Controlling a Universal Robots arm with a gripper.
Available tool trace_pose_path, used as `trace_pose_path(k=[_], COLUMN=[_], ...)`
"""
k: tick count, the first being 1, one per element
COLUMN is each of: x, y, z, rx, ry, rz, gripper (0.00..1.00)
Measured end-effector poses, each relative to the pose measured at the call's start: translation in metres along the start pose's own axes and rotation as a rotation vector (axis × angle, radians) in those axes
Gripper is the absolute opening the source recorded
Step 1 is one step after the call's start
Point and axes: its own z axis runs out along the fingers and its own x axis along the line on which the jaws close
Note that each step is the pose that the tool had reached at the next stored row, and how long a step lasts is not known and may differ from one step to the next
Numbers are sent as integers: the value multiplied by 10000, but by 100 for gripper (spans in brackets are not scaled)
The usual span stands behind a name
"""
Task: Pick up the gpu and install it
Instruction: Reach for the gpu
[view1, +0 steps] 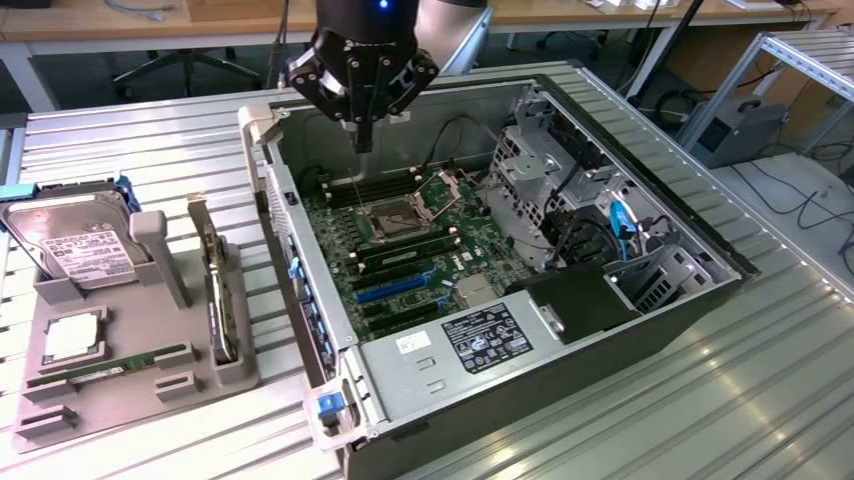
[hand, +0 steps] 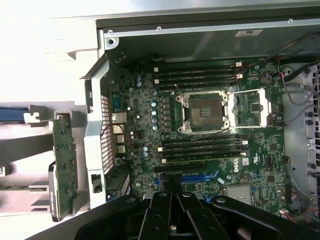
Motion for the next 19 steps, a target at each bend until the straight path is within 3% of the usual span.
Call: trace_pose_path(k=[19], x=[44], y=[-3], z=[-1], rx=[0], ry=[0], rz=[0], gripper=[11])
